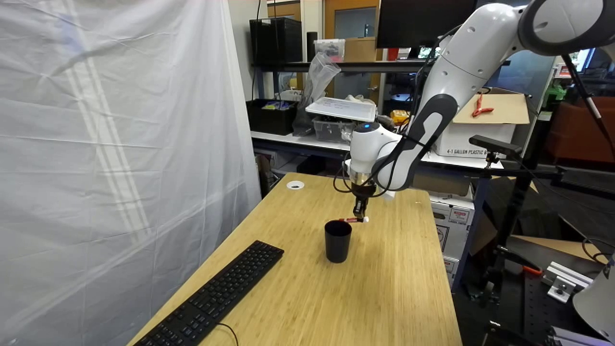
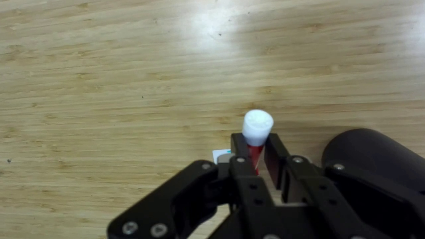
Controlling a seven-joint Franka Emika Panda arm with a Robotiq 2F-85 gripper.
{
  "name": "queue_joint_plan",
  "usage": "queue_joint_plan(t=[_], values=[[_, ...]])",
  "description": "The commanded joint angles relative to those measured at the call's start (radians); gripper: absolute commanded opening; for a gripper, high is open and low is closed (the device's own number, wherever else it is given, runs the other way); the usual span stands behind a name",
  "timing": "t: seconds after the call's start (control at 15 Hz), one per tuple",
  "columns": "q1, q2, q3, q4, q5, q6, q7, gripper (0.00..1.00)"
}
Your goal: Remove the orange marker from the black cup
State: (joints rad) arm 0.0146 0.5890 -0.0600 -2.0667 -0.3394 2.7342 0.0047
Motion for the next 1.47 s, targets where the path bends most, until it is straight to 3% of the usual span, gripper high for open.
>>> queue_joint_plan(t=[0.0,0.07,0.13,0.2,0.33,0.8,0.93,1.0,1.07,1.4], values=[[0.025,-0.007,-0.027,-0.016,0.023,0.041,0.013,0.05],[0.024,-0.007,-0.026,-0.016,0.025,0.043,0.01,0.05],[0.023,-0.006,-0.024,-0.016,0.027,0.043,0.008,0.12],[0.023,-0.006,-0.023,-0.017,0.03,0.041,0.007,0.44],[0.019,-0.006,-0.019,-0.019,0.037,0.041,0.002,0.51],[0.001,-0.008,0.002,-0.022,0.081,0.035,-0.014,0.99],[0.021,0.0,-0.016,-0.01,0.076,0.016,-0.006,1.0],[0.021,0.001,-0.016,-0.01,0.077,0.015,-0.006,0.96],[0.022,0.002,-0.016,-0.01,0.077,0.015,-0.006,1.0],[0.022,0.003,-0.016,-0.01,0.077,0.015,-0.006,1.0]])
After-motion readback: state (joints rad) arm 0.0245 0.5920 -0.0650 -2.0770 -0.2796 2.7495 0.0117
